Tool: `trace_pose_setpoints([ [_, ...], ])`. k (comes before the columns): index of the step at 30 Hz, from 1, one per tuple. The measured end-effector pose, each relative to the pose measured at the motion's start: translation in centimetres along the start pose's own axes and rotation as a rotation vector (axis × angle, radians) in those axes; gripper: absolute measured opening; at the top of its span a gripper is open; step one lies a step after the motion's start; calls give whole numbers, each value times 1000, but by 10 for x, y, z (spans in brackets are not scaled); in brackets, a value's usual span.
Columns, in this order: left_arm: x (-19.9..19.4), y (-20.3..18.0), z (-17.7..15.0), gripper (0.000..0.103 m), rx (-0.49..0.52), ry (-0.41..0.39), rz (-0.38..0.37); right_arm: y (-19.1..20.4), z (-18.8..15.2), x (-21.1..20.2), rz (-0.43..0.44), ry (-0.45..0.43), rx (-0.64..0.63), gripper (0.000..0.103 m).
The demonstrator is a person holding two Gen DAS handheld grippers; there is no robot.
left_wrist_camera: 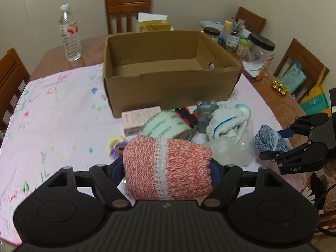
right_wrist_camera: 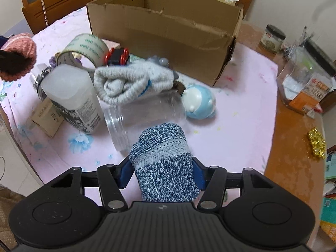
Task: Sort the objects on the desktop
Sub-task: 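Carry both socks over the cardboard box and open both grippers to drop them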
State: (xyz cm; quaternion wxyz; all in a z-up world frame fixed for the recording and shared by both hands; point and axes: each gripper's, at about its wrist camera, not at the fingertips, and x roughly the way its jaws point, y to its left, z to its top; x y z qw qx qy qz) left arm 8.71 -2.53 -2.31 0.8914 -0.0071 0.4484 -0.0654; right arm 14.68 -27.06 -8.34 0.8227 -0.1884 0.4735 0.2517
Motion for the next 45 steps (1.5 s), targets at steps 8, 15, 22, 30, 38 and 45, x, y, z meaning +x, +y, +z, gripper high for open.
trace_pose_setpoints([
  [8,-1,1,26,76,47,-33,-47,-6,17,-25,-50,-38,31,62],
  [15,4,6,51,76,69,-58,-52,-8,53,-40,-31,-100,20,62],
  [22,12,12,79,76,78,-78,-56,-13,92,-45,-28,-148,-26,62],
  [30,20,23,120,76,84,-130,-30,-22,136,-42,-32,-174,-70,62],
  [38,42,34,153,76,87,-126,-14,-35,178,-26,-21,-172,-80,62],
  [45,67,40,173,77,91,-118,5,-45,211,-6,-20,-166,-70,62],
])
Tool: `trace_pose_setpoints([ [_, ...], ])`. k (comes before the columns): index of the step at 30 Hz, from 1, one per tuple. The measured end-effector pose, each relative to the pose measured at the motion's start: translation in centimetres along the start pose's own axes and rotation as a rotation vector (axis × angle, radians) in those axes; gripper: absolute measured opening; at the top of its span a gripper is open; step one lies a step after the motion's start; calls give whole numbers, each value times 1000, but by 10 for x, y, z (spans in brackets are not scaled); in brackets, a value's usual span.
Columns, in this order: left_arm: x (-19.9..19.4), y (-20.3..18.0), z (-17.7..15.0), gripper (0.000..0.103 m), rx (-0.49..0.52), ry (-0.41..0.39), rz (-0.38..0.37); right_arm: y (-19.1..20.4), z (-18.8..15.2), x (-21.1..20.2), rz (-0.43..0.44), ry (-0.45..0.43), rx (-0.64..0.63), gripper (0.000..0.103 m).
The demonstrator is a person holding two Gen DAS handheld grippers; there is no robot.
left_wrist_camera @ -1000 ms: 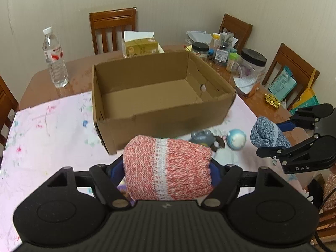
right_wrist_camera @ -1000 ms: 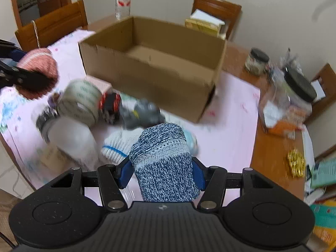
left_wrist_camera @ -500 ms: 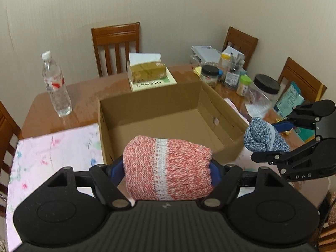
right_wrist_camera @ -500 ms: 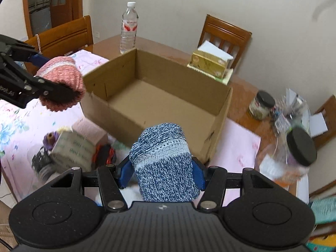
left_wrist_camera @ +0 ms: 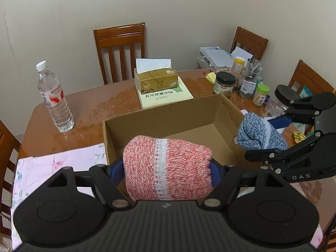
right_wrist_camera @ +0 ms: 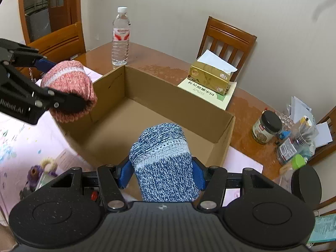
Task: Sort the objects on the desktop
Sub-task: 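Carry both socks over the cardboard box and open both grippers to drop them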
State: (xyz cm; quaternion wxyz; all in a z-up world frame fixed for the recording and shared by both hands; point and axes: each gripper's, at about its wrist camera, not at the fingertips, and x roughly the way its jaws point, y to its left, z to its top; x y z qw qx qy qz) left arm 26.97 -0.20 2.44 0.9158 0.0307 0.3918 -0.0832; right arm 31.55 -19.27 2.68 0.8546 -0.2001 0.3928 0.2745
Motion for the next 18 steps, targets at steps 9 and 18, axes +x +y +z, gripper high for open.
trace_pose_setpoints([
  [9,27,10,15,94,-24,12,0,-8,22,22,-44,10,-8,82],
  [18,28,12,15,95,-42,30,-24,-9,20,17,-36,2,-7,84],
])
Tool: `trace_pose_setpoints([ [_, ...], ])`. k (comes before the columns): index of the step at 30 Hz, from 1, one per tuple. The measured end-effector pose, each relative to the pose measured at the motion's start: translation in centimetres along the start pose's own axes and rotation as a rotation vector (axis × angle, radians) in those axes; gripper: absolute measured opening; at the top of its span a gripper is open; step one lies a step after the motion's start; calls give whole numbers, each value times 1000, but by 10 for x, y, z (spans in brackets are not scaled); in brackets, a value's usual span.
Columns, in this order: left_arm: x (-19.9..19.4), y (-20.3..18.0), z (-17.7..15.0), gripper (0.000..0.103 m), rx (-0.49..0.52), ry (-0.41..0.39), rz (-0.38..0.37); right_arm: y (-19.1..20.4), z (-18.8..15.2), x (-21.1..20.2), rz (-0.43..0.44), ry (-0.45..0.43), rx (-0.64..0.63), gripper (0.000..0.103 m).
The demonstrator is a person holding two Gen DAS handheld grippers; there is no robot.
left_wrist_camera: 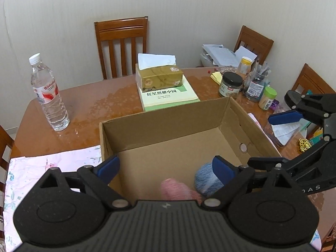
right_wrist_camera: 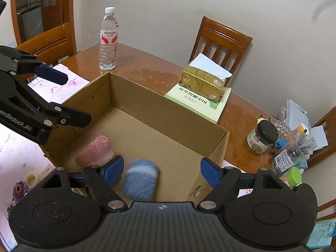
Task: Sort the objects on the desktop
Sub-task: 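Carry both socks over the cardboard box and open both grippers to drop them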
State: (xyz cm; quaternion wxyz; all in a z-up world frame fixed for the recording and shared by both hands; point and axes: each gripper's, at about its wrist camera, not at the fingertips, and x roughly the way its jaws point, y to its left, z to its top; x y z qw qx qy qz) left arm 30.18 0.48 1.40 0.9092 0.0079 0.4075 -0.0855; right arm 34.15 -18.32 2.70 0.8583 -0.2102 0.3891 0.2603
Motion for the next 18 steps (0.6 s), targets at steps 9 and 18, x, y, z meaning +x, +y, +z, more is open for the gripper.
trace_pose_setpoints([
  [9,-15,-4,-9,95,11,-4,7,3,-2,-11,0,-24,11,84],
  [18,-34,-7,-45,97,22,22,24,21,-29,-34,19,-39,12,85],
])
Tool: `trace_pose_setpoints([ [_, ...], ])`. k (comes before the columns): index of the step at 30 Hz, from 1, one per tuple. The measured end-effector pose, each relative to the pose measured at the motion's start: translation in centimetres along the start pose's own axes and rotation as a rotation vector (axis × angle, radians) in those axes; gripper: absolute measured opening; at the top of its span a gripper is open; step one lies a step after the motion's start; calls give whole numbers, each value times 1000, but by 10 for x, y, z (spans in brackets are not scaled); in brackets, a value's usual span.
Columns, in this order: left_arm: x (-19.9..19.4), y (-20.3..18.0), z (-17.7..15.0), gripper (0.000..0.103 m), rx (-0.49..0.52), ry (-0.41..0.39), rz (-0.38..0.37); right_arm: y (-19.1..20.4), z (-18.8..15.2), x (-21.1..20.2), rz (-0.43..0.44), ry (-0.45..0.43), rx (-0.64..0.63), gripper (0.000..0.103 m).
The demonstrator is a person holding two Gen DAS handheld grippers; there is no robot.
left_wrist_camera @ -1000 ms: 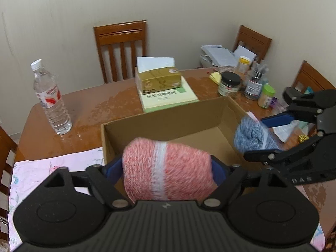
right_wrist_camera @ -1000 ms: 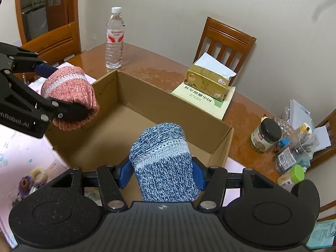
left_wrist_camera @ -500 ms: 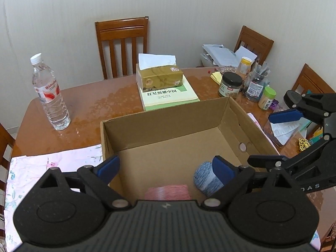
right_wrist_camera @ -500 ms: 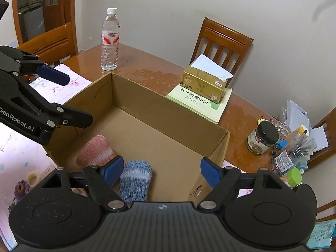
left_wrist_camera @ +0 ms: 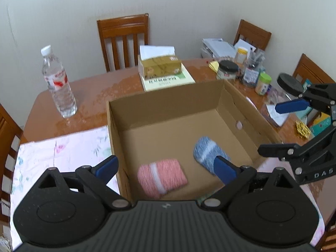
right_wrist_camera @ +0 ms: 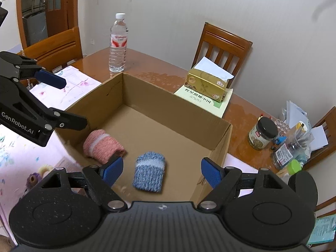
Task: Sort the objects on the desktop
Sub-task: 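Carry both socks over the cardboard box and open both grippers to drop them, then grasp the jar of black hair ties with left gripper while right grasps the empty clear jar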
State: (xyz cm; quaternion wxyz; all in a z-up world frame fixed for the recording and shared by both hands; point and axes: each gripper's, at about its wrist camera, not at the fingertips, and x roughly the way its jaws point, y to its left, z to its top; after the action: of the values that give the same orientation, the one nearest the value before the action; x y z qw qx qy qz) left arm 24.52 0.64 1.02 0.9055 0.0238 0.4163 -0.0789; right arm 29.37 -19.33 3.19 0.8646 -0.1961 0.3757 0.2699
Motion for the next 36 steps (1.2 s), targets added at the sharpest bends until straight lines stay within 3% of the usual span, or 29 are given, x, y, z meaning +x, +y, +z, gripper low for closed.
trace_pose_setpoints([
  [5,-13,-1,-23,97,-37,15,-17,12,-19,-15,12,-8,12,85],
  [9,-25,-5,-43,97,-30,16,25,23,-34,-30,15,-20,15,86],
  [23,-54,-15,-105,97,-69,48,59,43,-97,-66,52,-34,50,98],
  [36,-44,-27,-154,97,-104,92,57,47,-136,-78,34,-15,116,98],
])
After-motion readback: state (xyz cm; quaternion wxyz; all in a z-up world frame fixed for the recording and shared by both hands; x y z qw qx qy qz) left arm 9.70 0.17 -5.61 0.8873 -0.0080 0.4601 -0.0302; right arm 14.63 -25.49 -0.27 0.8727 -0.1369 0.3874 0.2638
